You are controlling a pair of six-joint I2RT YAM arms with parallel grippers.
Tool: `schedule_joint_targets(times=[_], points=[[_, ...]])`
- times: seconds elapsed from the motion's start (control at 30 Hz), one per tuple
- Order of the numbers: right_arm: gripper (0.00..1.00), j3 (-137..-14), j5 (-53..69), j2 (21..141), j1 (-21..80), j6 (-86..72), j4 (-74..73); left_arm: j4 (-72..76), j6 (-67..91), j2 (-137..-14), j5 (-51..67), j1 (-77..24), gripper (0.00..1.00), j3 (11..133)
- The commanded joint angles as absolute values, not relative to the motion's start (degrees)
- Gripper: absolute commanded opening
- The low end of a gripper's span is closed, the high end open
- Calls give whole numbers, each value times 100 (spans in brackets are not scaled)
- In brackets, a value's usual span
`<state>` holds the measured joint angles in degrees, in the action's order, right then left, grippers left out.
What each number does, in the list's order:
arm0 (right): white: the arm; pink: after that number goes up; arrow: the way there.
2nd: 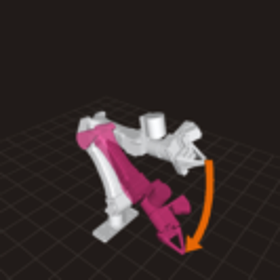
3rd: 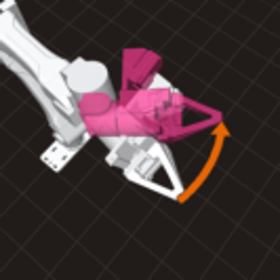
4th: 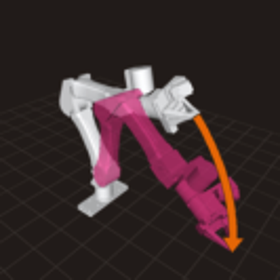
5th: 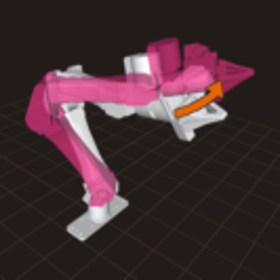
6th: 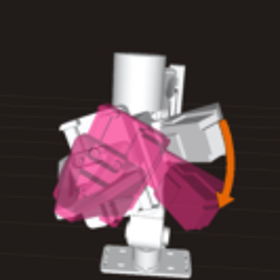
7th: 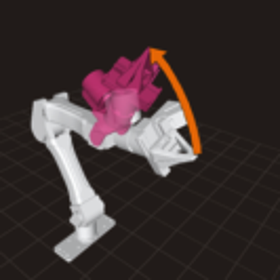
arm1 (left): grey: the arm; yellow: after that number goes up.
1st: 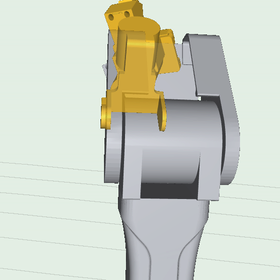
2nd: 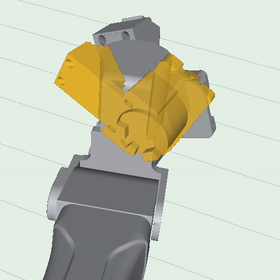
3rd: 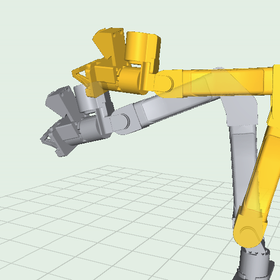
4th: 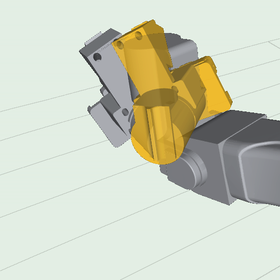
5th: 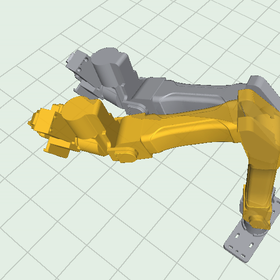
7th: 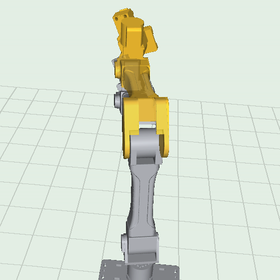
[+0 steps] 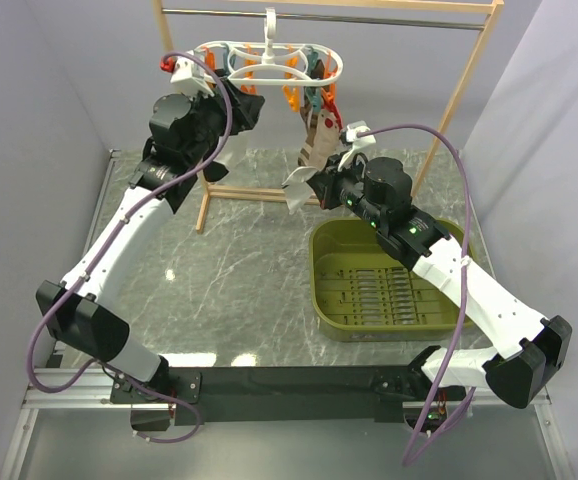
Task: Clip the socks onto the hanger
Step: Open the clamp at the hanger.
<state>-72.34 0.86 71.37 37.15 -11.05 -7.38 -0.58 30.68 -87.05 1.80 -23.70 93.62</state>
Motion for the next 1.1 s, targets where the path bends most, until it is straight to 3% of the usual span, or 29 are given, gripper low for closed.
schedule_joint_targets(times=[0.0, 0.63, 1.07], points=[[0, -7471, 9, 7014, 3753, -1037, -624, 343, 3015, -8850, 281, -2391, 67, 9589], [0, -7488, -141, 6996, 3744, -879, -642, 729, 2997, -9176, 79, -2338, 67, 9712], [0, -7497, -167, 7022, 3753, -826, -615, 1309, 3094, -9220, 18, -2329, 50, 9510]])
